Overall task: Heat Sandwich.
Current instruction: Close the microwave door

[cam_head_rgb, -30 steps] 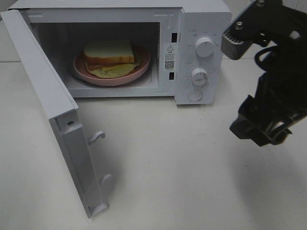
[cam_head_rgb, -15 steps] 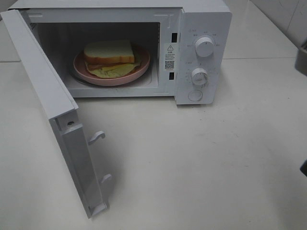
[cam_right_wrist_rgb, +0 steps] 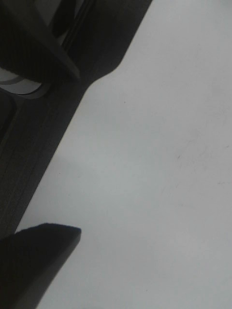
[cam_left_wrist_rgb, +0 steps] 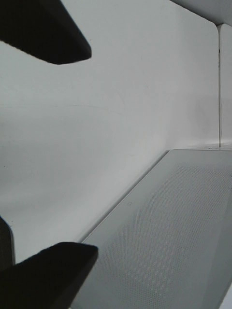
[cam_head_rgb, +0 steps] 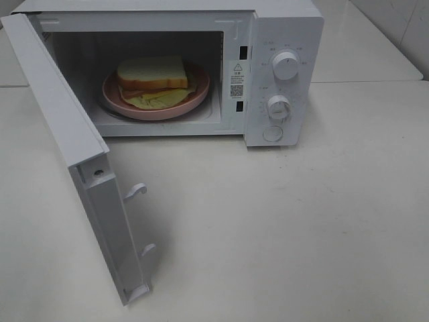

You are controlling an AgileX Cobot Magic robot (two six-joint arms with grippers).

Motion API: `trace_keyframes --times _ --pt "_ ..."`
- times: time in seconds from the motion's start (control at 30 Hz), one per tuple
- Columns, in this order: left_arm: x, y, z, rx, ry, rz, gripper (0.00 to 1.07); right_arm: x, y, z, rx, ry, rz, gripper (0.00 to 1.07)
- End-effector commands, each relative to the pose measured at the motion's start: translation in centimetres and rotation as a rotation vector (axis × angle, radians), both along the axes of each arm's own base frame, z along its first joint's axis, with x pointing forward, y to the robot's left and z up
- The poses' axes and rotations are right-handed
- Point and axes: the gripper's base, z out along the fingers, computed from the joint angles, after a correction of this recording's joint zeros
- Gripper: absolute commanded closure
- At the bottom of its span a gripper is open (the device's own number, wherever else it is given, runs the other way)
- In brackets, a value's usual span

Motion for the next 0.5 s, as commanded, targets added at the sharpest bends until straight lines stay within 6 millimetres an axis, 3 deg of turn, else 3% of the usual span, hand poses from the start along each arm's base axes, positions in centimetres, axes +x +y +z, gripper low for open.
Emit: trace_keyframes --times 0.03,0.3,0.5 --pt "0.0 0.0 0.0 -0.006 -0.006 0.004 0.11 -0.9 -0.8 -0.8 0.027 -0.055 -0.064 0.31" --pt "0.0 0.0 0.0 -0.006 -0.006 0.004 0.11 -2.8 -1.9 -1.8 0.059 -0.139 -0.201 0.31" --pt "0.0 0.0 0.0 -0.006 -0.006 0.004 0.11 -4.5 -2.0 -1.4 0.140 -0.290 -0.300 0.31"
